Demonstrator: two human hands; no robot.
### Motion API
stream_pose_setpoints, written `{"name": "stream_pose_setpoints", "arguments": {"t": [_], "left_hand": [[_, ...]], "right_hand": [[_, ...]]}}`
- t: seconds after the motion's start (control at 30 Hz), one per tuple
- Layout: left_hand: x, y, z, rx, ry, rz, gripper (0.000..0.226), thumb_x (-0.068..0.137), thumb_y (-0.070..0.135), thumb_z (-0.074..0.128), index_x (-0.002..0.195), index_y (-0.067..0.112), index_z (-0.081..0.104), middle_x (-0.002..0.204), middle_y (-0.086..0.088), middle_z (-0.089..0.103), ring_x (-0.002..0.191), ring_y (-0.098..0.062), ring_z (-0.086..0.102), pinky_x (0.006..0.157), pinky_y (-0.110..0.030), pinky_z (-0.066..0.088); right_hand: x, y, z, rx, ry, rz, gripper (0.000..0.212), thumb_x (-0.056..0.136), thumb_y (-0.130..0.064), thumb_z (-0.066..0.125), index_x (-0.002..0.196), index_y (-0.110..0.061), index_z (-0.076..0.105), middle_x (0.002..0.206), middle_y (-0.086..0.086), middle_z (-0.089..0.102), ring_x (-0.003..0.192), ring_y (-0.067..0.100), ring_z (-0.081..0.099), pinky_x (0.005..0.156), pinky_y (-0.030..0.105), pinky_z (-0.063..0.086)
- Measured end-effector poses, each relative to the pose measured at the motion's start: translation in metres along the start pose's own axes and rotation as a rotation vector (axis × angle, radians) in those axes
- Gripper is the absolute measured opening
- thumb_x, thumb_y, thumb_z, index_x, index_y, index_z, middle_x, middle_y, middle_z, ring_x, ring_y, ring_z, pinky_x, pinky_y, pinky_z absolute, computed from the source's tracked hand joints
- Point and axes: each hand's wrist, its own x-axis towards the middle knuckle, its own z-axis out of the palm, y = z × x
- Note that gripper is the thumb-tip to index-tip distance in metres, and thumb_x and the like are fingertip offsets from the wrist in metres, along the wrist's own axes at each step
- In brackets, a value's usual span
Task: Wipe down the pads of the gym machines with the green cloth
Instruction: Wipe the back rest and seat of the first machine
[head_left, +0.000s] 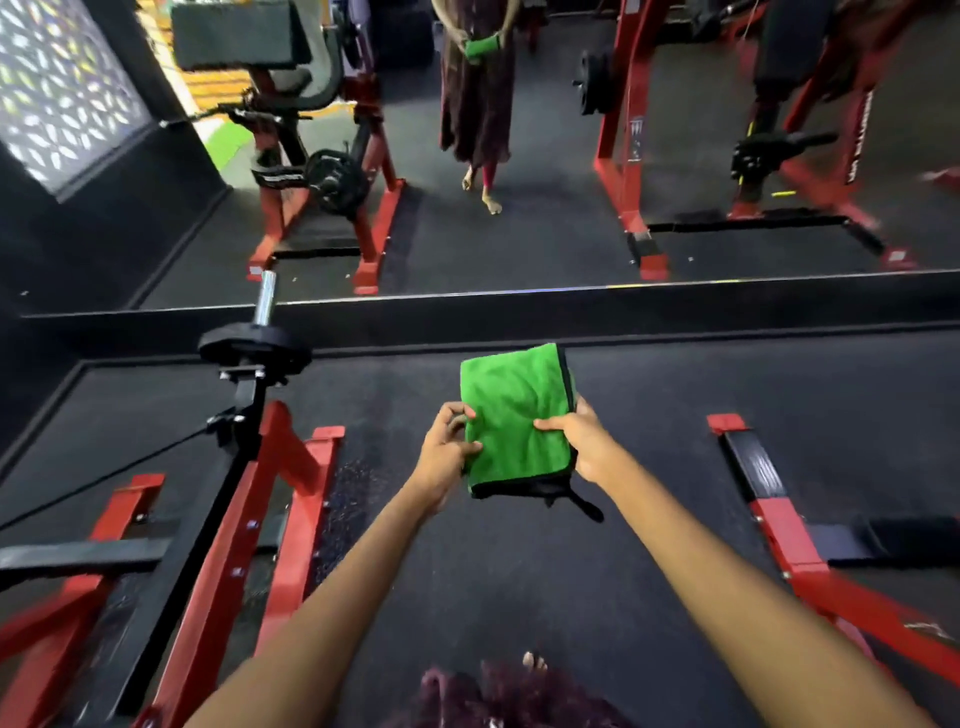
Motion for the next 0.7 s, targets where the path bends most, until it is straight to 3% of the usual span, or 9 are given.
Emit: {"name": "stream_pose_setpoints", "arguments": {"t": [0.07, 0.17, 0.27, 0.4, 0.53, 0.63, 0.7], "left_hand": [[0.040, 0.009, -0.003, 0.070, -0.012, 0.030, 0.051, 0.076, -0.029, 0.034, 0.089, 0.019, 0.047, 0.098, 0.005, 0.053, 0.078, -0.013, 0.047, 0.054, -0.021, 0.036], [0.104, 0.019, -0.009, 0.160, -0.061, 0.056, 0.058, 0.076, -0.027, 0.041, 0.095, 0.023, 0.061, 0.116, 0.002, 0.057, 0.107, -0.018, 0.049, 0.076, -0.026, 0.041], [0.170, 0.039, -0.011, 0.243, -0.110, 0.080, 0.057, 0.079, -0.022, 0.052, 0.110, 0.025, 0.061, 0.130, -0.002, 0.052, 0.120, -0.021, 0.049, 0.095, -0.032, 0.046], [0.262, 0.068, -0.011, 0.376, -0.195, 0.235, 0.060, 0.078, -0.022, 0.057, 0.122, 0.018, 0.051, 0.128, -0.006, 0.047, 0.119, -0.014, 0.044, 0.100, -0.010, 0.036], [0.349, 0.091, -0.001, 0.453, -0.327, 0.272, 0.060, 0.077, -0.022, 0.057, 0.120, 0.019, 0.051, 0.129, -0.007, 0.047, 0.121, -0.018, 0.046, 0.112, -0.040, 0.033], [0.410, 0.107, 0.026, 0.524, -0.445, 0.283, 0.060, 0.076, -0.019, 0.059, 0.121, 0.021, 0.051, 0.127, -0.001, 0.047, 0.123, -0.018, 0.045, 0.113, -0.042, 0.032], [0.445, 0.114, 0.055, 0.564, -0.520, 0.295, 0.060, 0.073, -0.010, 0.064, 0.123, 0.020, 0.050, 0.126, 0.001, 0.047, 0.127, -0.023, 0.044, 0.114, -0.041, 0.031]], "right_hand": [[0.028, -0.024, 0.006, -0.001, 0.012, -0.017, 0.069, 0.078, 0.016, 0.062, 0.135, -0.018, 0.044, 0.123, 0.012, 0.061, 0.108, 0.030, 0.060, 0.091, 0.047, 0.050], [0.077, -0.050, 0.013, 0.014, 0.019, -0.024, 0.065, 0.078, 0.018, 0.060, 0.131, -0.016, 0.047, 0.117, 0.010, 0.063, 0.102, 0.028, 0.061, 0.085, 0.043, 0.051], [0.128, -0.082, 0.017, 0.035, 0.015, -0.034, 0.056, 0.079, 0.014, 0.061, 0.125, -0.017, 0.049, 0.110, 0.009, 0.064, 0.094, 0.027, 0.062, 0.074, 0.036, 0.052], [0.195, -0.122, 0.019, 0.098, 0.046, -0.044, 0.040, 0.082, 0.006, 0.063, 0.117, -0.012, 0.055, 0.106, 0.010, 0.067, 0.089, 0.026, 0.065, 0.078, 0.037, 0.054], [0.242, -0.164, 0.016, 0.139, 0.147, -0.037, 0.039, 0.080, 0.009, 0.063, 0.114, -0.008, 0.058, 0.102, 0.011, 0.068, 0.094, 0.030, 0.064, 0.090, 0.045, 0.051], [0.272, -0.196, -0.001, 0.174, 0.228, -0.073, 0.034, 0.079, 0.011, 0.063, 0.106, -0.009, 0.060, 0.108, 0.013, 0.067, 0.103, 0.032, 0.063, 0.095, 0.046, 0.048], [0.292, -0.208, -0.021, 0.207, 0.318, -0.093, 0.044, 0.077, 0.013, 0.063, 0.117, -0.004, 0.057, 0.118, 0.016, 0.064, 0.109, 0.034, 0.061, 0.099, 0.049, 0.046]]}}
